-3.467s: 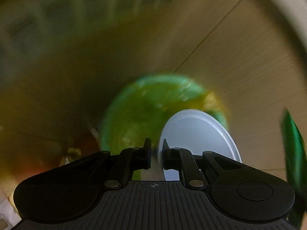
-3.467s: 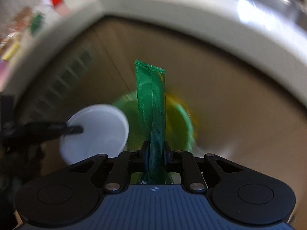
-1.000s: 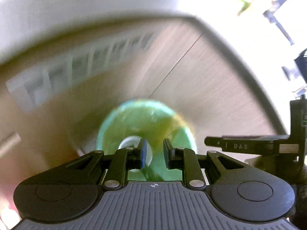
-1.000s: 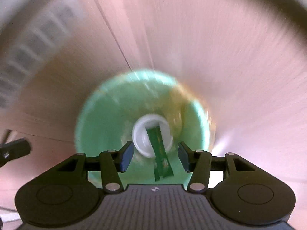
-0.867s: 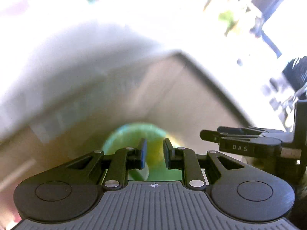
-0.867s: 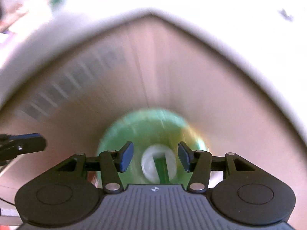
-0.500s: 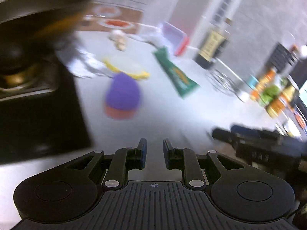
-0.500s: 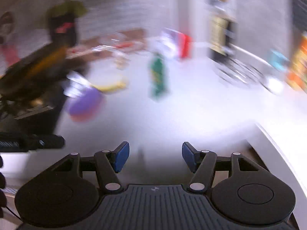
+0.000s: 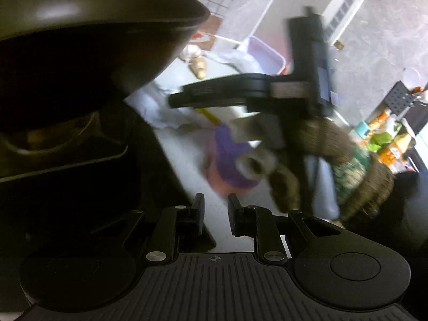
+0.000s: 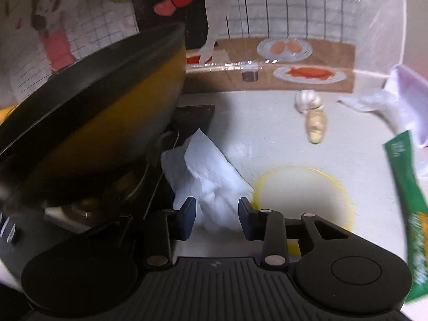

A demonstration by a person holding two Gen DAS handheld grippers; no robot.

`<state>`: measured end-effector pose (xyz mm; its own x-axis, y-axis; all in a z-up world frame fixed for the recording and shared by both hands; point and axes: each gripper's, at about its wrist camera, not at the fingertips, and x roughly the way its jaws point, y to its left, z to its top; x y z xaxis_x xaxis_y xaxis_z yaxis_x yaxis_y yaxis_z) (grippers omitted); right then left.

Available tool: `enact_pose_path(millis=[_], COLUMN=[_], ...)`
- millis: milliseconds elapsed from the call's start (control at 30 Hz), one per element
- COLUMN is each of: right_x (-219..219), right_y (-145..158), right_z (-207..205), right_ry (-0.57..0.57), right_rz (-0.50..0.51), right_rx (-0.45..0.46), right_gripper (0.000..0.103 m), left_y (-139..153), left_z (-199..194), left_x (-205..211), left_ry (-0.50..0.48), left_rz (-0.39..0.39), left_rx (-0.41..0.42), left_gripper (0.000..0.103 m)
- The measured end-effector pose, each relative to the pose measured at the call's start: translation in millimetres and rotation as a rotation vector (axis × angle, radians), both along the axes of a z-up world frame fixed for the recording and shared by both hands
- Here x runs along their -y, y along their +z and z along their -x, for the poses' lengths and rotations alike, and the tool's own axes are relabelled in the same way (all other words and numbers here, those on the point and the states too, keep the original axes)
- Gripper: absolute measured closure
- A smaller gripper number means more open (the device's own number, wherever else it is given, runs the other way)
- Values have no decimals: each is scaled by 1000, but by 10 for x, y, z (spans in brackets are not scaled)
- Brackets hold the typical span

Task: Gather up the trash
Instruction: 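Move the right gripper to the crumpled white tissue and grasp it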

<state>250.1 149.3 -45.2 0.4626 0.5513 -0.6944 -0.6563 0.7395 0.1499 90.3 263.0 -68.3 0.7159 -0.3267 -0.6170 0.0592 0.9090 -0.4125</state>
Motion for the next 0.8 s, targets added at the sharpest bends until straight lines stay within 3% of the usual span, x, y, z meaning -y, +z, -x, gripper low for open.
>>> enact_pose_path(millis=[33, 133, 267, 433, 600, 800], right_x=[-75, -163, 170, 937, 1733, 2391], right_y=[-35, -123, 81, 499, 711, 823], right_z=[-76, -200, -201, 95, 430, 712], right_ry=[1, -17, -104, -183, -305, -388], right_rz=[5, 33, -88, -210, -207, -225], right_rx=[-24, -56, -119, -94, -42, -13], right_gripper=[69, 100, 100, 100, 100, 100], left_y=[-5, -10, 33, 129, 219, 278], left_z=[-23, -91, -118, -139, -165, -257], left_x=[-13, -27, 3, 160, 387, 673], left_ry=[-8, -21, -13, 21, 18, -7], left_rz=[4, 21, 26, -4, -12, -20], left_rx=[-1, -14, 0, 56, 75, 68], left_gripper=[82, 82, 82, 82, 82, 82])
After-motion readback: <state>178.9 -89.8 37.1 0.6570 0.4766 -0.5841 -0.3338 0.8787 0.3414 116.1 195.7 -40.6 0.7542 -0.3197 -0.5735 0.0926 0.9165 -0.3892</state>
